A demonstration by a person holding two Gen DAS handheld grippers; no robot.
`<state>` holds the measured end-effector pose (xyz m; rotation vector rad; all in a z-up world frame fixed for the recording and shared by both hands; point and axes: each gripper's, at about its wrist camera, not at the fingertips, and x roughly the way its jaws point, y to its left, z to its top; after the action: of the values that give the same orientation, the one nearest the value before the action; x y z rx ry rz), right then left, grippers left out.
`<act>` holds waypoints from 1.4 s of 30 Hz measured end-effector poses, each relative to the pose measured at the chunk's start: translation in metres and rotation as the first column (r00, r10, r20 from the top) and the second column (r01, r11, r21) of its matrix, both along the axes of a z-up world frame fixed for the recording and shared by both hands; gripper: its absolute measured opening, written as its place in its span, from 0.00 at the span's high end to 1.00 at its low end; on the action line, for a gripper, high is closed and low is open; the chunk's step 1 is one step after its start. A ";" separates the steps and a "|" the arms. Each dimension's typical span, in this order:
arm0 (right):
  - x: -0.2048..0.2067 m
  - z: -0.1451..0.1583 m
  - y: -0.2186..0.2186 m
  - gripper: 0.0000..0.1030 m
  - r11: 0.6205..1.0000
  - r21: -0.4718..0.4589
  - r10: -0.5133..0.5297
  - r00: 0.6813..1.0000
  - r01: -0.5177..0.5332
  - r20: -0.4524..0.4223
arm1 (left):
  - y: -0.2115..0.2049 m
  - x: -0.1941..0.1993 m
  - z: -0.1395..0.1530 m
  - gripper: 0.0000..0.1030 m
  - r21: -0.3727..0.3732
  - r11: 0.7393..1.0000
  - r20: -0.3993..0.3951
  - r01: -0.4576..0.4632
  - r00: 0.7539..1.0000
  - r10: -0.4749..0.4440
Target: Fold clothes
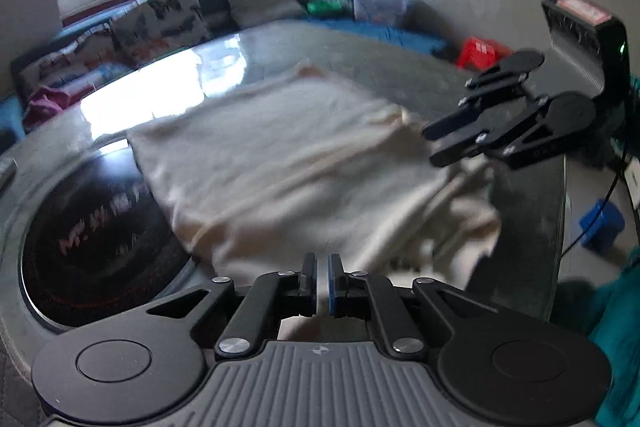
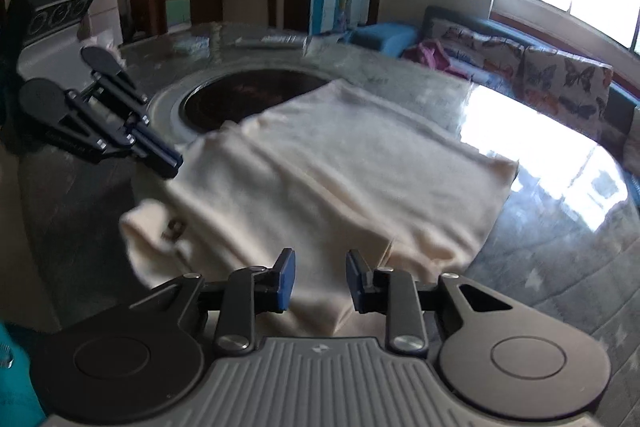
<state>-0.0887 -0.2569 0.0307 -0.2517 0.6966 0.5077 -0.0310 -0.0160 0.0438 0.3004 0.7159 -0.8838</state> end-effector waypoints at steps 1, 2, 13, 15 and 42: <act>0.004 0.000 0.000 0.74 1.000 0.004 -0.011 1.000 0.011 0.007 | -0.002 0.002 0.002 0.91 -0.022 1.000 0.007 -0.013 1.000 0.013; 0.009 0.000 0.000 0.74 1.000 0.007 -0.021 1.000 0.021 0.011 | -0.005 0.004 0.004 0.89 -0.045 0.999 0.013 -0.025 1.000 0.026; 0.010 -0.010 -0.007 0.74 0.998 -0.009 -0.058 0.998 0.058 -0.004 | -0.008 0.010 -0.015 0.49 -0.072 0.984 -0.026 -0.164 0.986 0.163; 0.001 -0.008 -0.005 0.73 0.999 -0.007 -0.039 0.999 0.039 0.003 | -0.006 0.000 -0.011 0.48 -0.067 0.985 0.006 -0.158 0.987 0.159; -0.059 -0.006 0.004 0.65 0.990 -0.136 0.040 0.998 -0.033 0.048 | -0.031 -0.108 -0.042 0.47 0.185 0.982 0.413 -0.022 0.909 -0.057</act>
<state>-0.1472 -0.2529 0.0247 -0.4035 0.6792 0.4879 -0.1392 -0.0473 0.0022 0.6437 0.3954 -0.7360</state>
